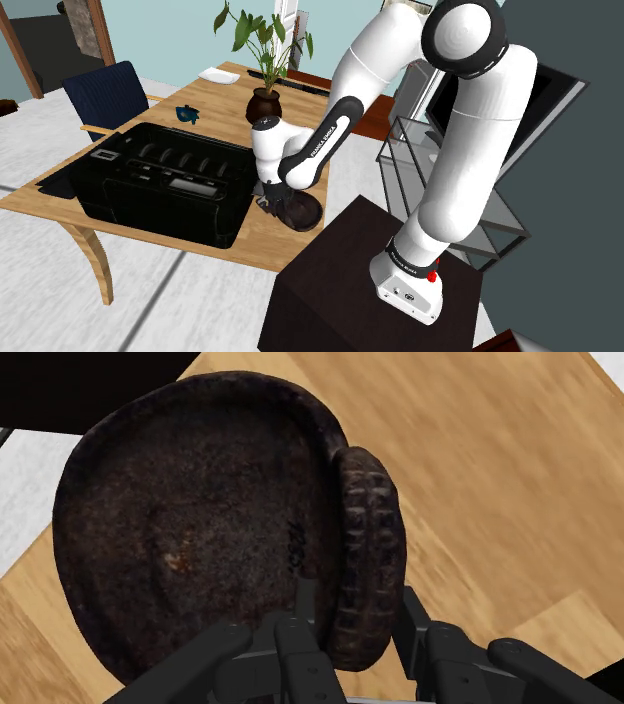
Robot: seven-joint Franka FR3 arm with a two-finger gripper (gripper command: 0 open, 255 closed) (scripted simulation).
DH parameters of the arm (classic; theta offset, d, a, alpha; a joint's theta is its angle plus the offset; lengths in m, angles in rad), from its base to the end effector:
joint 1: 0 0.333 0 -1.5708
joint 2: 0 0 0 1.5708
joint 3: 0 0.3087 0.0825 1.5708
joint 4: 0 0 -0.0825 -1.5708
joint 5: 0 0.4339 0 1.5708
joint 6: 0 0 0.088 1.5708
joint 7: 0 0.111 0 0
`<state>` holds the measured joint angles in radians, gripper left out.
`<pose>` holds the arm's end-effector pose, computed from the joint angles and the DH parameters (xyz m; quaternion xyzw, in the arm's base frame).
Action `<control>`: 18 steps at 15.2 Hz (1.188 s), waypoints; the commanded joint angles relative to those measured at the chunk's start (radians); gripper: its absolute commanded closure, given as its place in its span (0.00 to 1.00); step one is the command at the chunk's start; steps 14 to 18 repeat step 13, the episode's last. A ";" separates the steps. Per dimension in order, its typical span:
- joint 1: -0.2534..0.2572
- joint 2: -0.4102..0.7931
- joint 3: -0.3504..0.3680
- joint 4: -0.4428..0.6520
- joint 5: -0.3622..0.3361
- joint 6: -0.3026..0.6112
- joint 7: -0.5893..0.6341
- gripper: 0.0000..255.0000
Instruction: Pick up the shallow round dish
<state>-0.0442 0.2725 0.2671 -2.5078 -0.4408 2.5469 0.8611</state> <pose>0.4395 0.1164 0.1077 0.9849 -0.1223 -0.0535 0.1098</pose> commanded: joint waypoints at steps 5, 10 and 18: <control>-0.017 -0.092 0.034 -0.014 0.078 -0.065 -0.063 1.00; -0.024 -0.166 0.053 -0.018 0.139 -0.125 -0.114 1.00; -0.025 -0.183 0.055 -0.018 0.153 -0.139 -0.126 1.00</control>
